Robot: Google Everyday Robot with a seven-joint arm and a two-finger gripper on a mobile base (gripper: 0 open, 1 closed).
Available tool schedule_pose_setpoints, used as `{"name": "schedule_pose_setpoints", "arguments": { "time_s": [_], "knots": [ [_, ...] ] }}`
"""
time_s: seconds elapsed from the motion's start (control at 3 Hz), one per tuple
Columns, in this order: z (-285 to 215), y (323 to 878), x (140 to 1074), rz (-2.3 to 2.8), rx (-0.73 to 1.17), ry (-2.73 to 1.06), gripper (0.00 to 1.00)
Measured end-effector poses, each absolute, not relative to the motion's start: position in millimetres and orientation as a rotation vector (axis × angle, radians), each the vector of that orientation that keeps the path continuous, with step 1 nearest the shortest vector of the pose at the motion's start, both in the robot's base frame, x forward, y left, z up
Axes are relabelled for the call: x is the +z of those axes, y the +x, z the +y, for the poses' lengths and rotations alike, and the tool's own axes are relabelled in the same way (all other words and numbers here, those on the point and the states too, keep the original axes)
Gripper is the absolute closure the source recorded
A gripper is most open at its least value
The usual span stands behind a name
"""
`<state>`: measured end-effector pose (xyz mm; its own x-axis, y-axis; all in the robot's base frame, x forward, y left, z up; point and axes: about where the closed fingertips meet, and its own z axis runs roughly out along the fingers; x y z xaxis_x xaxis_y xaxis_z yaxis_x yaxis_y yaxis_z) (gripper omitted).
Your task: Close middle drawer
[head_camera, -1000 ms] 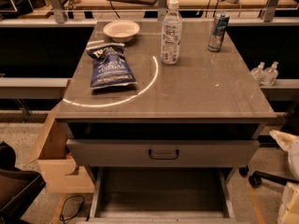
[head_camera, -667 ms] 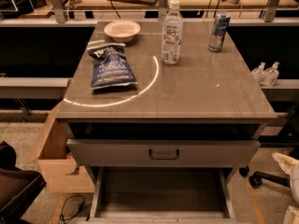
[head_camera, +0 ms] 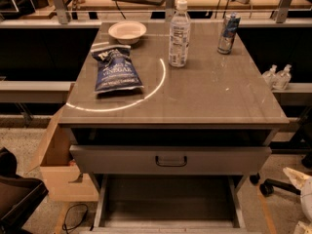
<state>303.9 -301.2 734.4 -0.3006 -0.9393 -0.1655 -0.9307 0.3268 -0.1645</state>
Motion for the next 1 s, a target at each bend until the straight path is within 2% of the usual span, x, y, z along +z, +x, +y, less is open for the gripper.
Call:
{"name": "schedule_pose_setpoints", "arguments": {
  "time_s": [0.67,1.0],
  "knots": [
    [-317.9,277.9,660.6,2.312,-0.042,-1.871,0.0],
    [-320.2,271.4,609.0,2.301,-0.015,-2.0,0.17]
  ]
}}
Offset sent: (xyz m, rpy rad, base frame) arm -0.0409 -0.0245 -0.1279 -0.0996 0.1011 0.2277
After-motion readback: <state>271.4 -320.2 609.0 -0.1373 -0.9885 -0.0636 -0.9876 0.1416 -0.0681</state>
